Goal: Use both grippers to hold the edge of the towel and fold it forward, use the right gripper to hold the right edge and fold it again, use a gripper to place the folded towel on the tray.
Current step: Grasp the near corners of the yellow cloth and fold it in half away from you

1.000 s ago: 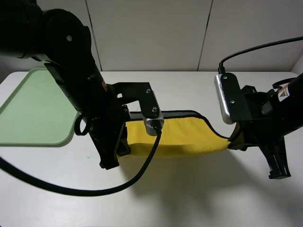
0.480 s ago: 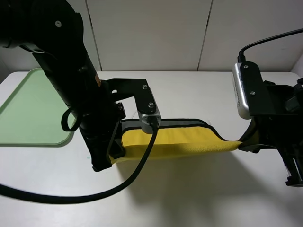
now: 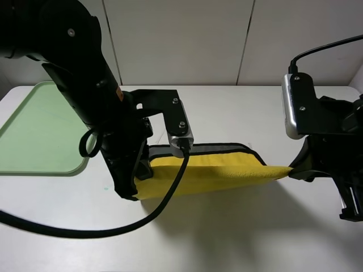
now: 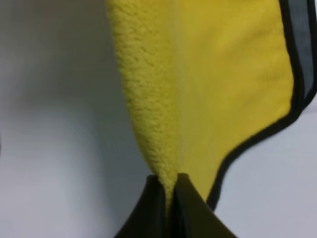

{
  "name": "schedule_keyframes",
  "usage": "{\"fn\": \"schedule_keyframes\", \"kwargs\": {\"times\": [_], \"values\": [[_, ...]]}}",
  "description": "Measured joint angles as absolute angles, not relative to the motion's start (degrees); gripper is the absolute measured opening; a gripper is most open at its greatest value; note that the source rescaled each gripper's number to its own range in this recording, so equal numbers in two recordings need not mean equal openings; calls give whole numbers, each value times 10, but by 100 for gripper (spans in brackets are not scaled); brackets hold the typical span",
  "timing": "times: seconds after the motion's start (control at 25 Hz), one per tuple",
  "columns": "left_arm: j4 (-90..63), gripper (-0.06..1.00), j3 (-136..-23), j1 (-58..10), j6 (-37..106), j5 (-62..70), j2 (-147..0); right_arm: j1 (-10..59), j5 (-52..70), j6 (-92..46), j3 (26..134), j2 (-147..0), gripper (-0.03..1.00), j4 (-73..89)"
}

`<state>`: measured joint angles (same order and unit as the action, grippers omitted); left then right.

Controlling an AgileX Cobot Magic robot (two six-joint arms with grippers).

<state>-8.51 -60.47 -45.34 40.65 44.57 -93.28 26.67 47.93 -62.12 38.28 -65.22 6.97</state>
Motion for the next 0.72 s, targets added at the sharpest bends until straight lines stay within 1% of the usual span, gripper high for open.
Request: {"fn": "schedule_keyframes", "kwargs": {"times": [0.36,0.72], "values": [[-39,0,-605,-453,406,387,-994,268,443,-602,387,-722,0,17],[0,0,-605,-452,368,326,-1041,268,417,-564,443,-804,0,-42]]}}
